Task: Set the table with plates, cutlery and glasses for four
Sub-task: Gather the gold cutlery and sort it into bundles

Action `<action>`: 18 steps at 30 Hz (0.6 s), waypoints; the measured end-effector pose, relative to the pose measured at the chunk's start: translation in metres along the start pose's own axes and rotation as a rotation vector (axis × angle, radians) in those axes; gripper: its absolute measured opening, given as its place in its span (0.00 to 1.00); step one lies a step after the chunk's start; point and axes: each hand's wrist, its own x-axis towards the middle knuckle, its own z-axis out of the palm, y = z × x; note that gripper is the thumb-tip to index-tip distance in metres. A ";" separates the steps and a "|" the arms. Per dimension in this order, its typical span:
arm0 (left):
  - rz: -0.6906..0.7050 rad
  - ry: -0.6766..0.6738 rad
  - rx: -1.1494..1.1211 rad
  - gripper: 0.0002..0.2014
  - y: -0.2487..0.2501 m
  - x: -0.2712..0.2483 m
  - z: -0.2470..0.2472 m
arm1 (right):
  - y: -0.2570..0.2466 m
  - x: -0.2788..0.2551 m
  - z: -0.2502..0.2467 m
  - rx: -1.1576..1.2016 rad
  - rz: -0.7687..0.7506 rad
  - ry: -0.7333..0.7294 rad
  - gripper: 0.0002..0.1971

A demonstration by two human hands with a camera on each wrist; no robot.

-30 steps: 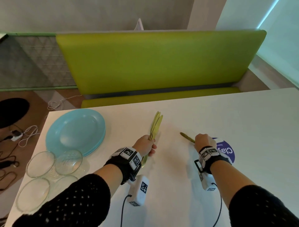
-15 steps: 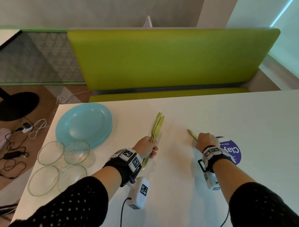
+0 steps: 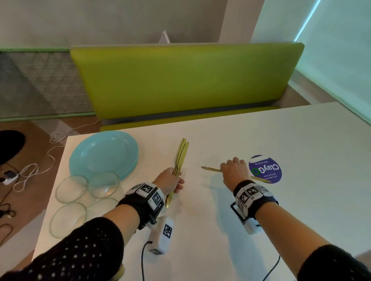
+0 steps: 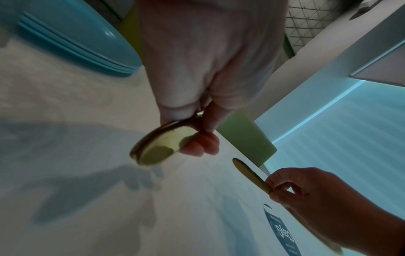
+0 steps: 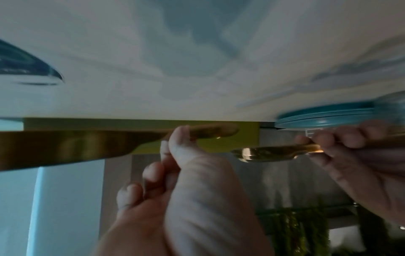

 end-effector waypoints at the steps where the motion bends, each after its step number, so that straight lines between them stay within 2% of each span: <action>1: 0.017 0.001 0.012 0.09 -0.003 -0.006 -0.005 | -0.008 -0.010 -0.007 -0.022 -0.036 -0.002 0.16; 5: 0.076 -0.032 0.051 0.09 -0.022 -0.039 -0.028 | -0.051 -0.055 -0.033 -0.062 -0.197 0.013 0.19; 9: 0.104 -0.118 0.060 0.10 -0.048 -0.079 -0.054 | -0.109 -0.102 -0.057 -0.035 -0.349 0.065 0.17; 15: 0.129 -0.241 0.111 0.11 -0.093 -0.137 -0.082 | -0.178 -0.162 -0.077 -0.025 -0.509 0.140 0.09; 18: 0.139 -0.308 0.168 0.07 -0.112 -0.160 -0.091 | -0.200 -0.182 -0.077 -0.065 -0.515 0.113 0.06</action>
